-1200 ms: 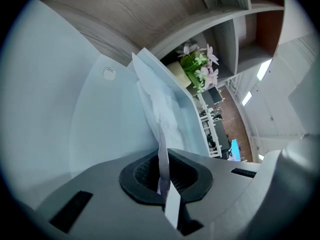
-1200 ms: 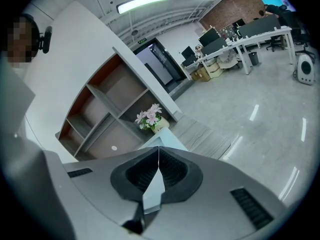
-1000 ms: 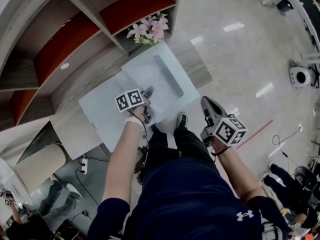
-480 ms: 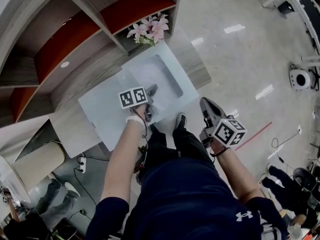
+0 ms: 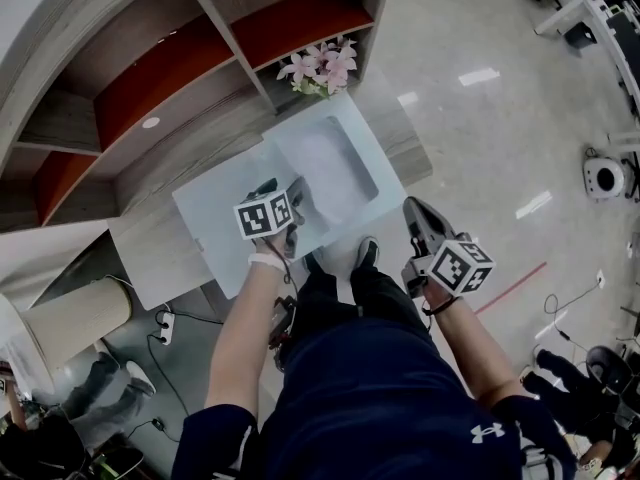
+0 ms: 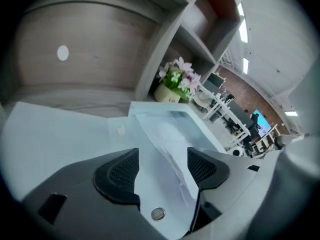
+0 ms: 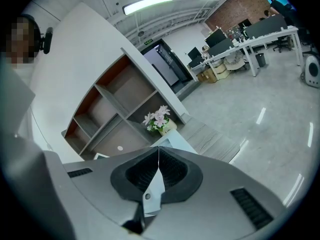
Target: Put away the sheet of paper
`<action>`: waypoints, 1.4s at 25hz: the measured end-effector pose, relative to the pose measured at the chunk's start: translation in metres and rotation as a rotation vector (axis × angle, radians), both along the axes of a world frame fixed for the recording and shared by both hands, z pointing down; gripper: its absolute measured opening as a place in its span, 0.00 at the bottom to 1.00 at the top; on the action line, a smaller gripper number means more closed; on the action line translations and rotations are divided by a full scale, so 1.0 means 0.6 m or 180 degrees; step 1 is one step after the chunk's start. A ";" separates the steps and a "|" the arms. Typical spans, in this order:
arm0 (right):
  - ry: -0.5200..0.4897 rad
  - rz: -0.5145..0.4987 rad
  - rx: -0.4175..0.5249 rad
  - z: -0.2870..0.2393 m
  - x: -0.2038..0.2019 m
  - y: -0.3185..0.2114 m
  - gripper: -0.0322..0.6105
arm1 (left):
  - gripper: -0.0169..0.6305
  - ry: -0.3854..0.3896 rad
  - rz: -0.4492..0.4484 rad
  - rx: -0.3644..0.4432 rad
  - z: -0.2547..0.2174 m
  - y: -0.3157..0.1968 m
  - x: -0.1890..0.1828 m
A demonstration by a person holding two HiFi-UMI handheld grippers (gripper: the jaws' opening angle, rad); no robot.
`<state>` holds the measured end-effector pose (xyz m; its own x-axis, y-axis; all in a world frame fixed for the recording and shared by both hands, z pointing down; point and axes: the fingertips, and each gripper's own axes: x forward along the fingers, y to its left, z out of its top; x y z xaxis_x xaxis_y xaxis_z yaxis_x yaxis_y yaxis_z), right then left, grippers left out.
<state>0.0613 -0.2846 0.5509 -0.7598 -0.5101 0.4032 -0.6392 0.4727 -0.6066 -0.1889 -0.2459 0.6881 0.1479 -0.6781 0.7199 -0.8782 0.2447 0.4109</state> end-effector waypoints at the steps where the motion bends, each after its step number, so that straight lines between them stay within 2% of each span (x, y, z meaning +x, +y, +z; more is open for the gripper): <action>1: 0.0006 -0.0009 0.0034 -0.003 -0.002 -0.001 0.07 | 0.50 -0.0079 -0.0041 0.0102 -0.022 0.003 -0.009; 5: 0.0058 -0.0061 0.0286 -0.033 -0.013 -0.007 0.07 | 0.40 -0.0362 -0.0092 0.0607 -0.140 0.007 -0.021; 9: 0.0016 -0.0165 0.0617 -0.092 -0.039 -0.011 0.07 | 0.35 -0.0660 0.0015 0.1160 -0.280 0.009 -0.007; 11: -0.0035 -0.0238 0.0816 -0.131 -0.058 -0.008 0.07 | 0.29 -0.0910 0.0131 0.1464 -0.355 0.014 0.006; 14: -0.0134 -0.0351 0.1178 -0.198 -0.083 0.000 0.07 | 0.12 -0.1330 0.0326 0.1928 -0.457 0.023 0.037; 19: -0.0299 -0.0520 0.1894 -0.314 -0.117 0.021 0.07 | 0.09 -0.2043 0.0666 0.2503 -0.573 0.045 0.103; 21: -0.0285 -0.0573 0.2132 -0.344 -0.126 0.032 0.07 | 0.09 -0.2322 0.0848 0.2593 -0.598 0.055 0.124; 23: -0.0260 -0.0618 0.2314 -0.365 -0.132 0.040 0.07 | 0.09 -0.2409 0.0927 0.2570 -0.605 0.064 0.136; 27: -0.0172 -0.0661 0.2495 -0.382 -0.135 0.048 0.07 | 0.09 -0.2361 0.0939 0.2602 -0.605 0.066 0.146; 35: -0.0098 -0.0654 0.2503 -0.380 -0.128 0.048 0.07 | 0.09 -0.2276 0.0872 0.2574 -0.591 0.065 0.137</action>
<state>-0.0156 -0.2561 0.3227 -0.8740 -0.4845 -0.0374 -0.4817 0.8740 -0.0641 -0.1066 -0.2070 0.3336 0.0922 -0.9939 0.0602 -0.9598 -0.1048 -0.2605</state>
